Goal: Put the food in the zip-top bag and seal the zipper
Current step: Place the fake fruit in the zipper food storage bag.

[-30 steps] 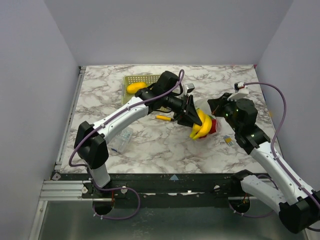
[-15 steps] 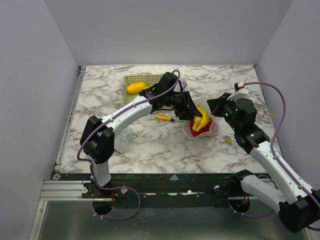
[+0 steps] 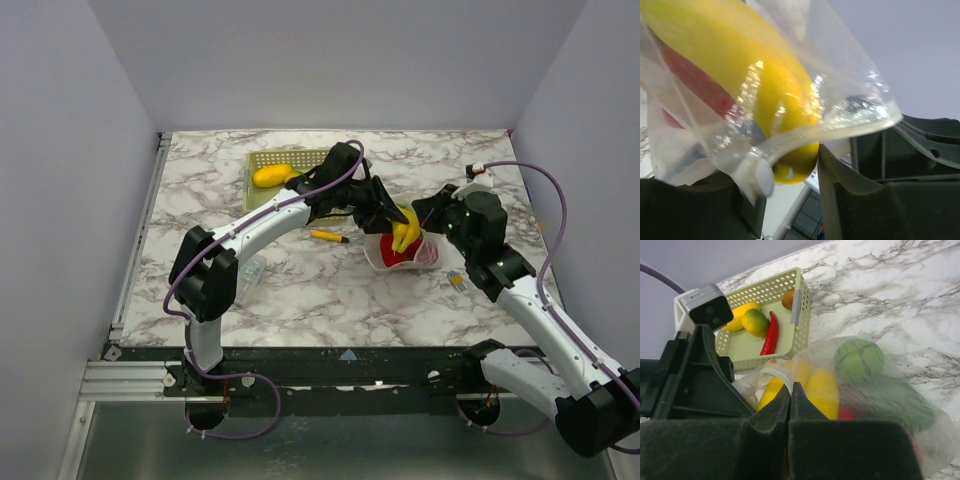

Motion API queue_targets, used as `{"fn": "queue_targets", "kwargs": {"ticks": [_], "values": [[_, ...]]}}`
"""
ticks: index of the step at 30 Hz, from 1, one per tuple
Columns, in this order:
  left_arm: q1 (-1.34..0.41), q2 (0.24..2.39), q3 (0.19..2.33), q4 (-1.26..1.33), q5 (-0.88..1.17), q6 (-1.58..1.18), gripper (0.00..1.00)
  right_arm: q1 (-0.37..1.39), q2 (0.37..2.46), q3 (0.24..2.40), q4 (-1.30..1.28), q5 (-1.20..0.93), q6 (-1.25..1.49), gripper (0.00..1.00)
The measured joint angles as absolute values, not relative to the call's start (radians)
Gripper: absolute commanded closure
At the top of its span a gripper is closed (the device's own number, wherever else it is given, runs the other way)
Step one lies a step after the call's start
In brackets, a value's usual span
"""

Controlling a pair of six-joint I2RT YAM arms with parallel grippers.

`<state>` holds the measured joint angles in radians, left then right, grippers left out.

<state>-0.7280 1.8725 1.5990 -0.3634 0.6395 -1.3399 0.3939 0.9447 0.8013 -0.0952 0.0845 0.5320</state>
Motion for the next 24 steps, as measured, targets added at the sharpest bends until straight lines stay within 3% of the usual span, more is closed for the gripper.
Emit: {"fn": "queue_targets", "kwargs": {"ticks": [5, 6, 17, 24], "values": [[-0.728, 1.875, 1.621, -0.332, 0.641, -1.336, 0.43, 0.394, 0.956, 0.801, -0.100, 0.097, 0.542, 0.99], [-0.728, 1.875, 1.620, -0.321, 0.645, -1.335, 0.37, 0.394, 0.956, 0.801, -0.101, 0.100, 0.543, 0.99], [-0.728, 1.851, 1.604, -0.282, 0.665, -1.271, 0.37, 0.394, 0.960, 0.803, -0.108, 0.118, 0.549, 0.99], [-0.729, 1.641, 1.504, -0.341, 0.608, -1.051, 0.32, 0.394, 0.960, 0.812, -0.115, 0.144, 0.549, 0.99]]}}
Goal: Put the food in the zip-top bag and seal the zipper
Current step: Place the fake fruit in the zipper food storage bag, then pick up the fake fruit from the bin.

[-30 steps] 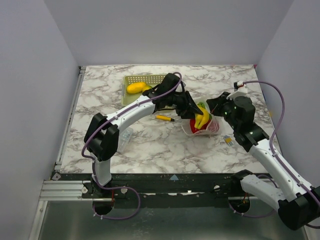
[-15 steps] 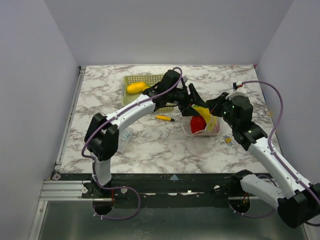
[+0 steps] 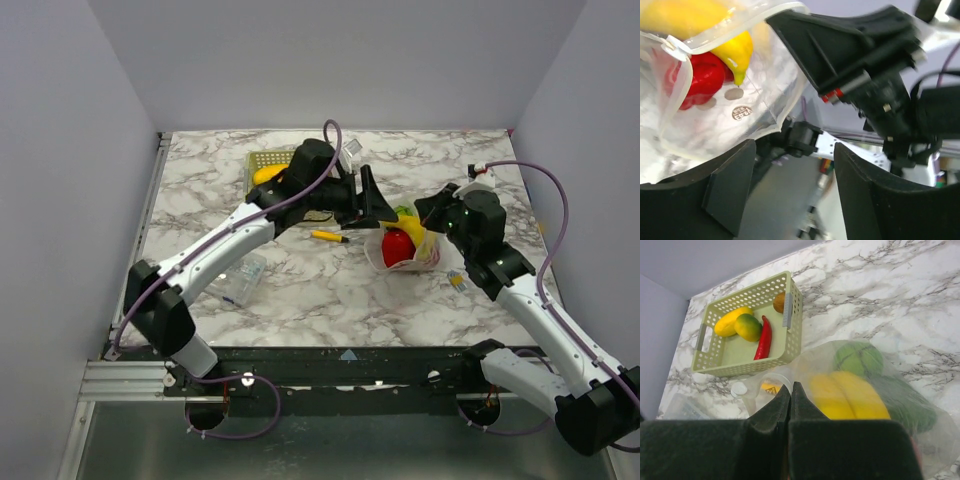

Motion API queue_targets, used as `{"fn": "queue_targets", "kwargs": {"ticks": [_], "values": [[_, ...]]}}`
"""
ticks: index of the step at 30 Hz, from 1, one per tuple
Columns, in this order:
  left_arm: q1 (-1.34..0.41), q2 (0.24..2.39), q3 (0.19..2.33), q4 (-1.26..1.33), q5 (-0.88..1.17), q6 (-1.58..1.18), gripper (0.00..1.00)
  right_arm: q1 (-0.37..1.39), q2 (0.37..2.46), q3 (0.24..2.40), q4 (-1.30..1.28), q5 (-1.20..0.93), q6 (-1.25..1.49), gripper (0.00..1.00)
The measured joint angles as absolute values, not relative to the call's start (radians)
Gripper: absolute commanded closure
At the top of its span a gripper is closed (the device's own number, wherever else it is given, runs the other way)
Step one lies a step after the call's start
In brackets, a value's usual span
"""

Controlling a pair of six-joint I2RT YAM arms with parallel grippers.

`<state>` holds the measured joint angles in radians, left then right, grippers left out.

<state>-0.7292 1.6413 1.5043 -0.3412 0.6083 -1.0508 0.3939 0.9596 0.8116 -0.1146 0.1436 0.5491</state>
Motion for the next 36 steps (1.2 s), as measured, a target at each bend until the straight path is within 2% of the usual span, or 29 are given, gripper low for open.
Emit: {"fn": "queue_targets", "kwargs": {"ticks": [3, 5, 12, 17, 20, 23, 26, 31, 36], "values": [[-0.731, 1.501, 1.431, -0.345, 0.523, -0.930, 0.23, 0.394, 0.959, 0.812, -0.115, 0.147, 0.549, 0.99], [-0.733, 1.417, 1.374, -0.344, 0.455, -0.868, 0.02, 0.394, 0.959, 0.812, -0.115, 0.147, 0.550, 0.99], [-0.720, 1.183, 1.093, -0.245, 0.150, -0.723, 0.01, 0.394, 0.951, 0.812, -0.117, 0.150, 0.550, 0.99], [-0.575, 1.156, 0.983, -0.174, 0.093, -0.723, 0.04, 0.394, 0.937, 0.812, -0.125, 0.153, 0.550, 0.99], [-0.489, 1.223, 1.063, -0.243, 0.079, -0.729, 0.07, 0.394, 0.931, 0.812, -0.130, 0.156, 0.550, 0.99], [-0.434, 1.380, 1.243, -0.321, 0.062, -0.707, 0.08, 0.394, 0.928, 0.812, -0.133, 0.161, 0.549, 0.99], [-0.421, 1.536, 1.402, -0.411, 0.047, -0.700, 0.14, 0.394, 0.928, 0.812, -0.137, 0.164, 0.549, 0.99], [-0.408, 1.819, 1.674, -0.599, 0.037, -0.746, 0.14, 0.394, 0.927, 0.812, -0.138, 0.165, 0.549, 0.99], [-0.389, 1.966, 1.777, -0.702, 0.037, -0.816, 0.14, 0.394, 0.928, 0.812, -0.139, 0.165, 0.549, 0.99]]}}
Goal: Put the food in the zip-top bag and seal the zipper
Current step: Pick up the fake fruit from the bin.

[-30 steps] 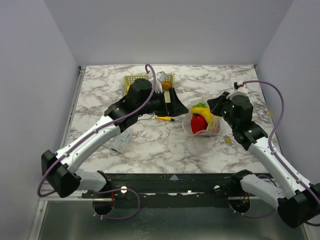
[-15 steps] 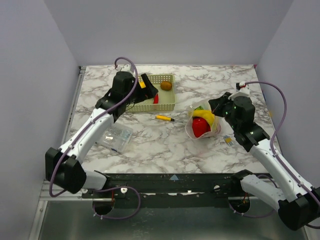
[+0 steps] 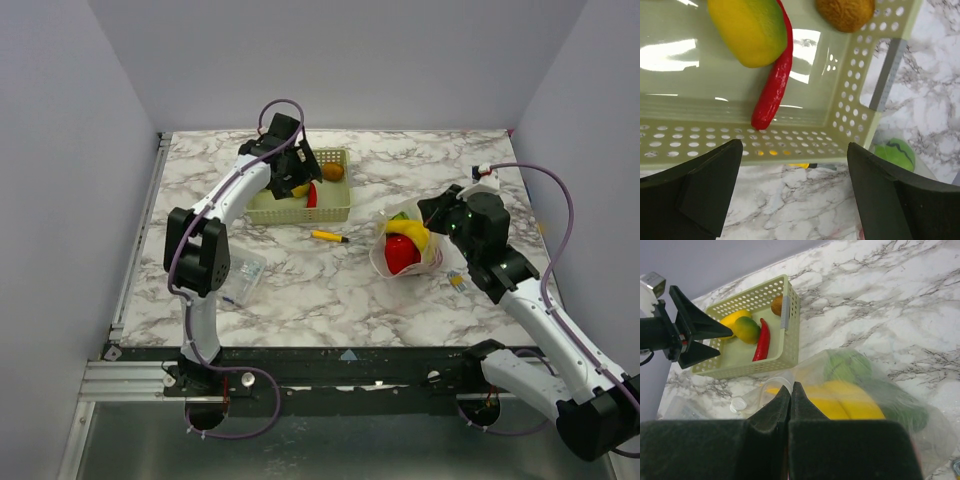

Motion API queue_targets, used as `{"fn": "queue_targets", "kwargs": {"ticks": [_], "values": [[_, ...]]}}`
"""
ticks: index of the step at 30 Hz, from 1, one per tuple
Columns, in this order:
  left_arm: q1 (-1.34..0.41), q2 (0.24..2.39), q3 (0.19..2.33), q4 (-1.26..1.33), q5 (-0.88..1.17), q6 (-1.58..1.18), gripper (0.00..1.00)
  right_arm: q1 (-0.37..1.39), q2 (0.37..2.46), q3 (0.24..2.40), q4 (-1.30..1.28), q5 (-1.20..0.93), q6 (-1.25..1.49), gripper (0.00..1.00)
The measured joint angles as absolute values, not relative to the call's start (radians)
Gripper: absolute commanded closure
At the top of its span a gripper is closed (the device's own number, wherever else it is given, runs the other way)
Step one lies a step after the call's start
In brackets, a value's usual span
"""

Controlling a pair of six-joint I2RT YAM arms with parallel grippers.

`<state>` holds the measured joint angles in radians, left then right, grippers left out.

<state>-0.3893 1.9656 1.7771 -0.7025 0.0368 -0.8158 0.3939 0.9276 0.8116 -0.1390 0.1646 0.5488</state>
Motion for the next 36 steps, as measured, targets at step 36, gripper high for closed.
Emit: {"fn": "queue_targets", "kwargs": {"ticks": [36], "values": [[-0.266, 2.267, 1.956, -0.652, 0.109, -1.067, 0.33, 0.394, 1.012, 0.826, -0.133, 0.164, 0.530, 0.99]]}}
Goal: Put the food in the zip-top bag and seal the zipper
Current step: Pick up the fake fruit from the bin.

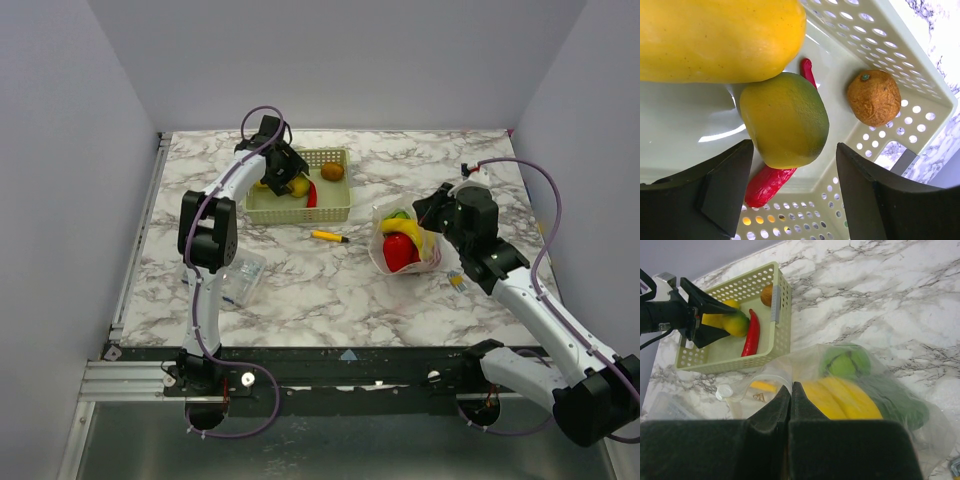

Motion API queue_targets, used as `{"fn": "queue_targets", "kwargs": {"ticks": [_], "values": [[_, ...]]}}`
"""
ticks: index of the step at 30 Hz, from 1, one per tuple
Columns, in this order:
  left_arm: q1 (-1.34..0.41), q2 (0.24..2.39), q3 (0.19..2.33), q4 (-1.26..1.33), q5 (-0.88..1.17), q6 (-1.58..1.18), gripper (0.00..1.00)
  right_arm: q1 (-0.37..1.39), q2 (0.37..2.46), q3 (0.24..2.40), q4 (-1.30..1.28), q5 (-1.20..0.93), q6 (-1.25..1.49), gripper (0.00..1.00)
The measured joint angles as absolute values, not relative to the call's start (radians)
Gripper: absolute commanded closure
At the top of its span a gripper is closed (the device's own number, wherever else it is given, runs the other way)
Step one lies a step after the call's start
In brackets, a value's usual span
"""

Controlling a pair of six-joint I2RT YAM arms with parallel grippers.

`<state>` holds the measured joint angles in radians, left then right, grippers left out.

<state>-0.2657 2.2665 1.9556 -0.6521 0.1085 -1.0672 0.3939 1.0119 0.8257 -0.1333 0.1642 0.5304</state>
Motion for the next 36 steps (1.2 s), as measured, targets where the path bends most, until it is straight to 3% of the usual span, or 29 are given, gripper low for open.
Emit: {"fn": "queue_targets", "kwargs": {"ticks": [5, 14, 20, 29, 36], "values": [[-0.266, 2.271, 1.956, -0.652, 0.106, -1.067, 0.41, 0.394, 1.012, 0.826, -0.133, 0.164, 0.530, 0.99], [-0.266, 2.281, 1.956, -0.632, 0.106, -1.053, 0.75, 0.394, 1.012, 0.826, -0.133, 0.164, 0.531, 0.99], [-0.266, 2.277, 1.943, -0.615, 0.107, -1.029, 0.89, 0.394, 1.012, 0.826, -0.133, 0.163, 0.535, 0.99], [-0.270, 2.059, 1.790, -0.589, 0.130, -0.964, 0.99, 0.394, 1.025, 0.840, -0.120, 0.124, 0.580, 0.99], [-0.292, 1.815, 1.635, -0.430, 0.326, -0.915, 1.00, 0.394, 1.053, 0.850, -0.104, 0.078, 0.630, 0.99]]}}
